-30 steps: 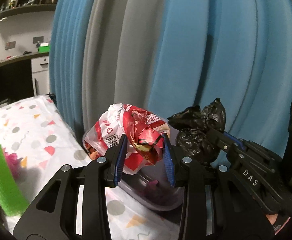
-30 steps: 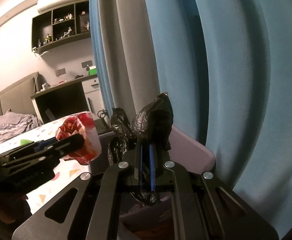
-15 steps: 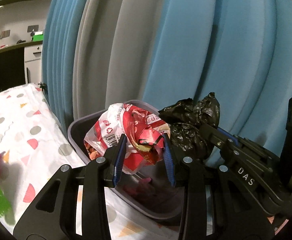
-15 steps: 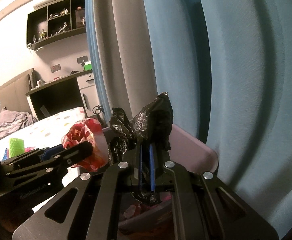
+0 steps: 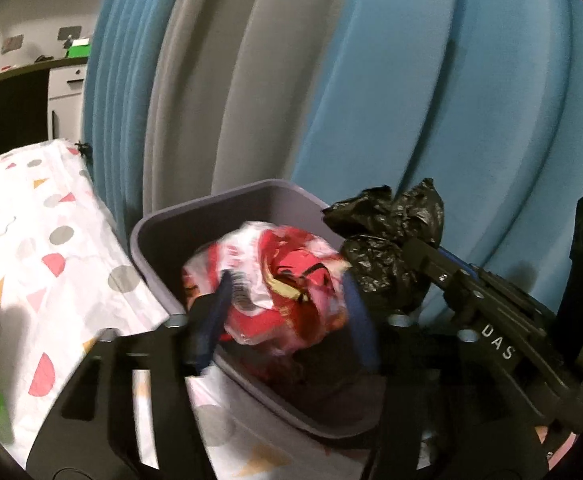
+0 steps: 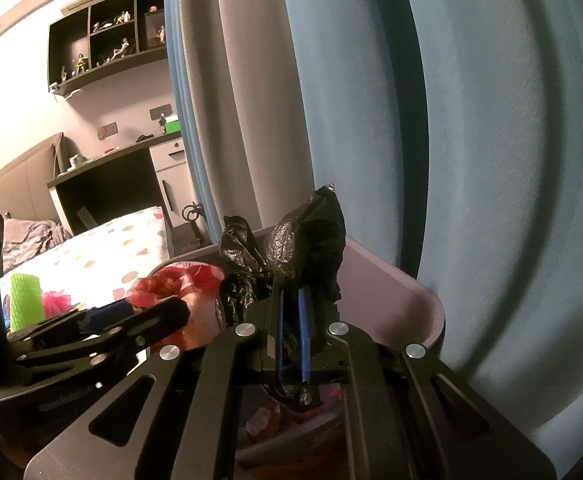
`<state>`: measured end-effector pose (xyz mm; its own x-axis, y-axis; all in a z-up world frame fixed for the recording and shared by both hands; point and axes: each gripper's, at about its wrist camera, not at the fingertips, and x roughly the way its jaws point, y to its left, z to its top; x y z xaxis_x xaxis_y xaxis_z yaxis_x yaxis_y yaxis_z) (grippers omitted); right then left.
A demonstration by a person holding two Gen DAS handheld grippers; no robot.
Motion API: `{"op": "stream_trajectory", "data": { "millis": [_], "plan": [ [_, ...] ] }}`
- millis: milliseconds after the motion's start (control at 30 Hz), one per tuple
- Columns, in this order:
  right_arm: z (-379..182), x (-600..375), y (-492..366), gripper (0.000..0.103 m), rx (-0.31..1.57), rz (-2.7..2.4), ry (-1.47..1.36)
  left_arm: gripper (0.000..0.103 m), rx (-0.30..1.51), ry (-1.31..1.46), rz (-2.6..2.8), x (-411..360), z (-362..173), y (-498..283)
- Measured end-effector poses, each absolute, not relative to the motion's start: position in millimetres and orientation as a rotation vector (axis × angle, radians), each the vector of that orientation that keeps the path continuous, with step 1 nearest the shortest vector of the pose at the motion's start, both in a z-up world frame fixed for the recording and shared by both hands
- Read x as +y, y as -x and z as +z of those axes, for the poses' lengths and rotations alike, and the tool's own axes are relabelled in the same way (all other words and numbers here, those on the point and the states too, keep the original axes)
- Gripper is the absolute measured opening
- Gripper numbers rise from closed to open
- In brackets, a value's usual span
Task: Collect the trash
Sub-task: 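Carry both items over the grey bin and open both tools to release them, then move both tools away from the bin back toward the paper cups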
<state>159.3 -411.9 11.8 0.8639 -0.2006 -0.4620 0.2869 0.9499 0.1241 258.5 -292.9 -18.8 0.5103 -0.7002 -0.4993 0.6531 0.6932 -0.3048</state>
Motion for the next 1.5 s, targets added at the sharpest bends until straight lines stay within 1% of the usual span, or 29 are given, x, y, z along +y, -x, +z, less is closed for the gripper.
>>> {"op": "stream_trajectory", "data": {
  "millis": [67,100,133,167,233,267,333,467,667,767,833,867,900,933,1000,1267,1500],
  "plan": [
    [11,-414,-161,0.008,0.466,-0.253,-0.198,0.072,0.631,0.088,-0.806,-288,-19,-260],
    [11,-415,-161,0.008,0.469,-0.250,-0.200,0.078,0.626,0.085,-0.788,-285,-18,-260],
    [10,-416,-161,0.011,0.470,-0.249,-0.199,0.083,0.619,0.084,-0.770,-282,-18,-261],
    [10,-416,-161,0.014,0.471,-0.249,-0.198,0.084,0.615,0.088,-0.764,-279,-18,-261],
    [11,-417,-162,0.021,0.468,-0.249,-0.197,0.088,0.610,0.111,-0.753,-272,-18,-262],
    [11,-417,-162,0.022,0.468,-0.248,-0.198,0.089,0.609,0.118,-0.752,-270,-19,-262],
    [12,-417,-162,0.028,0.465,-0.249,-0.201,0.091,0.611,0.134,-0.761,-267,-20,-264],
    [13,-417,-158,0.031,0.457,-0.255,-0.206,0.091,0.637,0.149,-0.783,-265,-28,-266],
    [16,-415,-151,0.042,0.440,-0.264,-0.199,0.091,0.597,0.127,-0.757,-258,-21,-255],
    [18,-411,-148,0.054,0.430,-0.260,-0.191,0.092,0.562,0.100,-0.704,-249,-15,-245],
    [19,-407,-144,0.069,0.418,-0.266,-0.182,0.096,0.542,0.078,-0.662,-242,-11,-237],
    [20,-405,-141,0.072,0.413,-0.266,-0.182,0.096,0.535,0.064,-0.635,-238,-10,-233],
    [20,-403,-139,0.078,0.411,-0.261,-0.185,0.096,0.529,0.054,-0.612,-233,-9,-229],
    [20,-402,-138,0.083,0.411,-0.254,-0.188,0.097,0.522,0.049,-0.596,-228,-8,-226],
    [21,-398,-134,0.087,0.415,-0.241,-0.189,0.097,0.502,0.032,-0.544,-217,-4,-214],
    [31,-371,-117,0.089,0.405,-0.177,-0.186,0.097,0.487,0.047,-0.393,-152,6,-175],
    [39,-325,-106,0.089,0.398,-0.081,-0.165,0.097,0.498,0.024,-0.213,-91,5,-141]
  ]
}}
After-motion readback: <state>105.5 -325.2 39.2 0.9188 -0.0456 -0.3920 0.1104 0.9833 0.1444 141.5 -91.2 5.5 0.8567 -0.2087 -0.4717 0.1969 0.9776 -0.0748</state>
